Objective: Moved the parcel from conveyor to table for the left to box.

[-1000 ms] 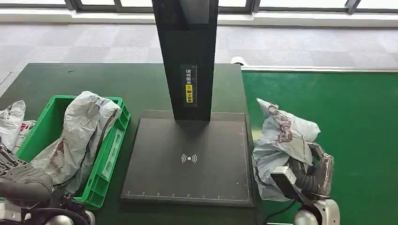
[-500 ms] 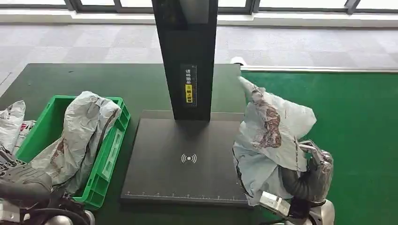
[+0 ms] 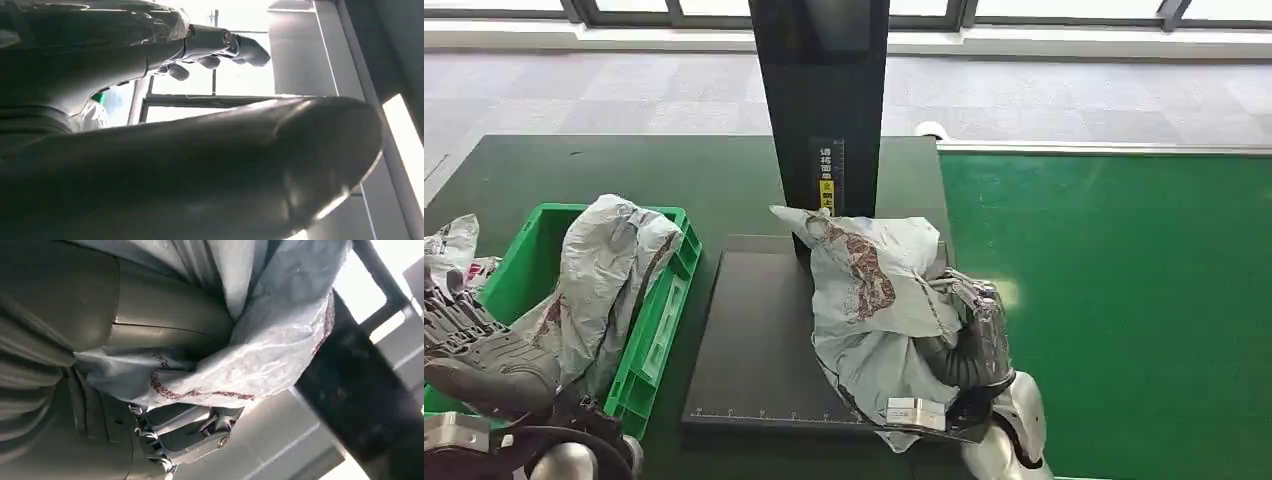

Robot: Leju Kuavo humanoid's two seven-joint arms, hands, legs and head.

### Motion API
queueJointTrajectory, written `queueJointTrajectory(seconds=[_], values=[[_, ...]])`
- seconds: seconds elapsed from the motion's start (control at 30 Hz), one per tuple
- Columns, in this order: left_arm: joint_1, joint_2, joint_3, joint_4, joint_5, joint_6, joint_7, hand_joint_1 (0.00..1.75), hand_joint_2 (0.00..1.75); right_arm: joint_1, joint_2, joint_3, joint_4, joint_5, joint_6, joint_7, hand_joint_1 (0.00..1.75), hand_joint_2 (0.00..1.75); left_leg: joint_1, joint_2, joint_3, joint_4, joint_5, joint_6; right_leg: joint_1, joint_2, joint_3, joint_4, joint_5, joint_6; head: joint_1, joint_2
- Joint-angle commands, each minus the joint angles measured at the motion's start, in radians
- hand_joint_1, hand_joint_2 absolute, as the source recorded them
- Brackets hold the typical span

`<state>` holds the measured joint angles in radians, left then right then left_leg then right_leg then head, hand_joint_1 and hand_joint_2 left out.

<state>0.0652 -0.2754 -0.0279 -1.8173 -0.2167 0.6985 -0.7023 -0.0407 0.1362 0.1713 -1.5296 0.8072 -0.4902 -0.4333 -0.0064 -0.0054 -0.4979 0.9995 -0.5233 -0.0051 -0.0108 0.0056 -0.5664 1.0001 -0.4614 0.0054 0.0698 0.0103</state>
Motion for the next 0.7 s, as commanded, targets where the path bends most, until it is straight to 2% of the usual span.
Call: queueJointTrajectory(seconds=[0.03, 0.1, 0.3, 0.7], values=[[-0.066, 0.064, -0.087, 0.123, 0.035, 0.000, 0.004, 0.00, 0.00, -0.236, -0.024, 0.127, 0.453, -0.062, 0.006, 0.045, 1.75, 1.75, 0.001, 0.003, 0.002, -0.003, 0.002, -0.001, 0.001, 0.003, 0.001, -0.004, 0.003, -0.001, 0.000, 0.000], [-0.069, 0.065, -0.090, 0.126, 0.037, 0.000, 0.004, 0.00, 0.00, -0.243, -0.023, 0.128, 0.468, -0.065, 0.003, 0.048, 1.75, 1.75, 0.001, 0.003, 0.002, -0.003, 0.002, -0.001, 0.001, 0.003, 0.001, -0.003, 0.003, 0.000, 0.000, 0.000], [-0.080, 0.056, -0.093, 0.143, 0.030, 0.000, 0.004, 0.00, 0.00, -0.360, -0.007, 0.128, 0.690, -0.070, -0.061, 0.079, 1.75, 1.75, 0.000, 0.002, 0.002, -0.001, 0.002, -0.001, 0.000, 0.002, 0.001, -0.001, 0.003, 0.000, 0.000, 0.000], [-0.078, 0.057, -0.093, 0.144, 0.030, 0.000, 0.004, 0.00, 0.00, -0.365, -0.007, 0.129, 0.698, -0.067, -0.065, 0.079, 1.75, 1.75, 0.001, 0.001, 0.000, -0.003, 0.004, -0.003, 0.001, 0.000, 0.000, -0.003, 0.004, -0.001, 0.000, 0.000]])
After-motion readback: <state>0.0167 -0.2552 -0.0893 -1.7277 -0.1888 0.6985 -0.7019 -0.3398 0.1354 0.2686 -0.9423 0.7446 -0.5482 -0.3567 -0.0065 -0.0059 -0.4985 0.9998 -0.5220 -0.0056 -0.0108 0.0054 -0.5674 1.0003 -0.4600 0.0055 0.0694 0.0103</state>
